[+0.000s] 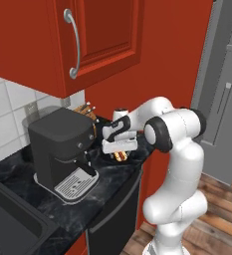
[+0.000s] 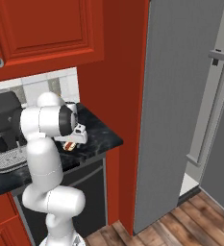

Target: Store the hot dog in the freezer for long-term storage. Close the freezer door after placing the cooked food.

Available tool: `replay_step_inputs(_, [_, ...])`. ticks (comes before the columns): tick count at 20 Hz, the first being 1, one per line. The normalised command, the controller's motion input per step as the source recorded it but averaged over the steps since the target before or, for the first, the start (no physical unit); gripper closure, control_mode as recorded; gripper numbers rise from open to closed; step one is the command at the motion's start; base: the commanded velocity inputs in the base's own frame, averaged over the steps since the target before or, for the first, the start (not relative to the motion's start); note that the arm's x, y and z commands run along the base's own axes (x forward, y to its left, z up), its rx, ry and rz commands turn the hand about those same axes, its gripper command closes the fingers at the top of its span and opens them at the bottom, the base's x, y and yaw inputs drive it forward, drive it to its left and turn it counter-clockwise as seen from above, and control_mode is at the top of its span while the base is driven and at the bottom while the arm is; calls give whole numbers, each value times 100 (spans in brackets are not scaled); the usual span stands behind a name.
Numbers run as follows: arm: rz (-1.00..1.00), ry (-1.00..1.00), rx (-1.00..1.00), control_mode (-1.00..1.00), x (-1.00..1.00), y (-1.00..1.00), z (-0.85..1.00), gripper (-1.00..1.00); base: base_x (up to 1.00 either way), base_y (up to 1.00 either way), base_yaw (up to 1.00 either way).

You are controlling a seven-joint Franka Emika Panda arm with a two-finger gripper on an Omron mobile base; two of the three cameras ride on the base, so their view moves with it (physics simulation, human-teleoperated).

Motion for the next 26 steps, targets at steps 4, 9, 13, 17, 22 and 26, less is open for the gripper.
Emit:
replay_step_inputs(4, [0, 0, 0, -100, 0, 0, -44, -100, 0, 0, 0])
replay_step_inputs(9, [0, 0, 0, -100, 0, 0, -26, -100, 0, 0, 0])
replay_step_inputs(13, [0, 0, 1, -100, 0, 0, -17, 100, 0, 0, 0])
replay_step_inputs(17, [0, 0, 1, -100, 0, -1, -6, 100, 0, 0, 0])
replay_step_inputs(22, [0, 0, 0, -100, -36, -36, 23, 100, 0, 0, 0])
replay_step_inputs(26, [-2, 0, 0, -100, -95, -43, 86, 100, 0, 0, 0])
